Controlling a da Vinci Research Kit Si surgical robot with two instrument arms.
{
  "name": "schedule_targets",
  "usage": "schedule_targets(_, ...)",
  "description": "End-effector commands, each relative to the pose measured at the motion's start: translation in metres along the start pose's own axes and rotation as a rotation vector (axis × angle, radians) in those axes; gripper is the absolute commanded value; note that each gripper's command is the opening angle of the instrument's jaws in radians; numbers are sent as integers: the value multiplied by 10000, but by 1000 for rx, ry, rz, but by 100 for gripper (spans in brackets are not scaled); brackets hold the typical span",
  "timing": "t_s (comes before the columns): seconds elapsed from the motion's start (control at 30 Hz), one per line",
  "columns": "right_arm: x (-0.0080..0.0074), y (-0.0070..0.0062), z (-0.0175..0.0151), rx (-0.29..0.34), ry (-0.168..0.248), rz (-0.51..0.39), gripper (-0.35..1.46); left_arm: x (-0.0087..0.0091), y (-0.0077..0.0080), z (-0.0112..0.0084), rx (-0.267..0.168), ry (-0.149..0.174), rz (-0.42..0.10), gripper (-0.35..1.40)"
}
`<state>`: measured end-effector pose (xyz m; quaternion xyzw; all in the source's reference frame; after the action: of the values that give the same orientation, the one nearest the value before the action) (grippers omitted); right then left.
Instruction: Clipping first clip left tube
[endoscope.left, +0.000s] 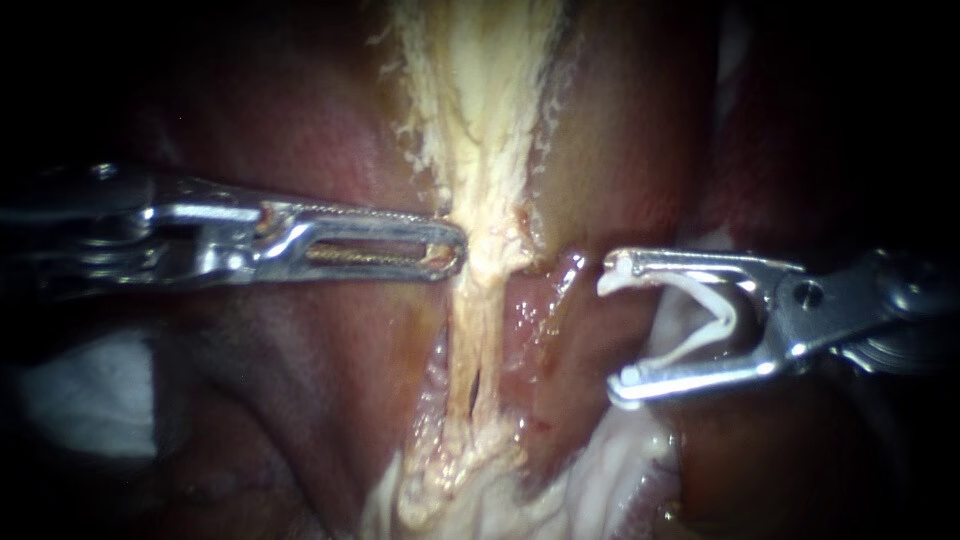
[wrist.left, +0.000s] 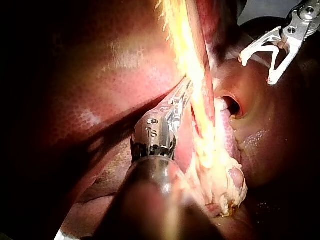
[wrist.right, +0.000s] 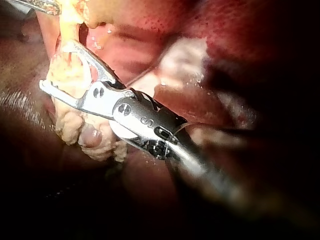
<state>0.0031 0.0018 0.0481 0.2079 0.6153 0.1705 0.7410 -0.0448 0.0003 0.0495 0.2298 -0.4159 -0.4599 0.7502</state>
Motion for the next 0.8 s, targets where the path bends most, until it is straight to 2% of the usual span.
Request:
schedule_targets(0.03, -1, 1, 0, 0, -1, 1, 60, 0, 0, 0, 0, 0, 0, -35)
schedule_targets(0.27, -2, 2, 1, -1, -1, 1, 60, 1, 0, -2, 5, -1, 0, -35)
schedule_targets(0.47, -10, -3, 8, 2, -3, -5, 60, -4, -6, -16, 10, 2, -3, -35)
schedule_targets(0.8, -51, -14, 54, 43, -56, 43, 59, -14, -24, -50, 10, 12, -10, -35)
